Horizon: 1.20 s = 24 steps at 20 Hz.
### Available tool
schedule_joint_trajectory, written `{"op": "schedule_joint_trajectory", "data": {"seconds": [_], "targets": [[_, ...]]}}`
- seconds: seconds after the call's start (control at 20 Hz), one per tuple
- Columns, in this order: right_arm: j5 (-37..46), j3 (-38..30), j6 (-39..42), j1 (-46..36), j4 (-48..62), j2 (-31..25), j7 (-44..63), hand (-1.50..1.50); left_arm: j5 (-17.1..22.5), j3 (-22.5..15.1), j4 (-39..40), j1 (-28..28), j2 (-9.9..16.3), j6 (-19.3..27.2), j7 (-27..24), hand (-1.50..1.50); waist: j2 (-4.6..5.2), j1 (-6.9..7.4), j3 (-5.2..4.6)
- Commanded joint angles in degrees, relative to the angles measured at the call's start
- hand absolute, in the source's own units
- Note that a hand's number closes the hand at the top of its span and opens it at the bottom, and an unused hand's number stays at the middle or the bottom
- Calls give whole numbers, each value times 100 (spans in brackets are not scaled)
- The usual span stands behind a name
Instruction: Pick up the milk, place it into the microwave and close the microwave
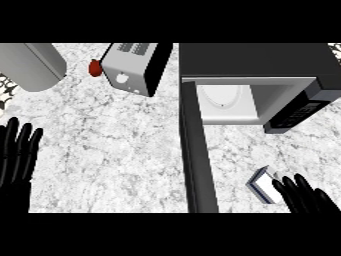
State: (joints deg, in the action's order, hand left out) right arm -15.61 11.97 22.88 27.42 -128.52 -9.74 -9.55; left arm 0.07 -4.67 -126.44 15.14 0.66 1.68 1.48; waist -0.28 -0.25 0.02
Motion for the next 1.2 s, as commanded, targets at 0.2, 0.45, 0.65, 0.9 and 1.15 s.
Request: {"op": "schedule_joint_trajectory", "data": {"seconds": [0.2,0.45,0.65,0.9,1.15], "targets": [[1070,454,-80,990,-331,356,-645,-150,-103,-301,-162,882,-52,-74,-590,-150,5,-6,-4],[1088,-379,-24,988,195,207,-1228,-150,-11,-372,-119,1152,-3,-123,-849,-150,10,-4,-2],[1435,-479,-579,506,619,586,-1295,-150,-58,-803,-534,2208,45,-315,-1350,-150,8,77,-2],[1649,-694,-830,8,1295,742,-1576,-150,487,-175,-178,2232,241,-557,-1723,-150,21,79,-4],[1632,-895,-549,375,1742,470,-2279,-150,23,-612,-426,2312,136,-397,-1520,-150,16,39,0]]}}
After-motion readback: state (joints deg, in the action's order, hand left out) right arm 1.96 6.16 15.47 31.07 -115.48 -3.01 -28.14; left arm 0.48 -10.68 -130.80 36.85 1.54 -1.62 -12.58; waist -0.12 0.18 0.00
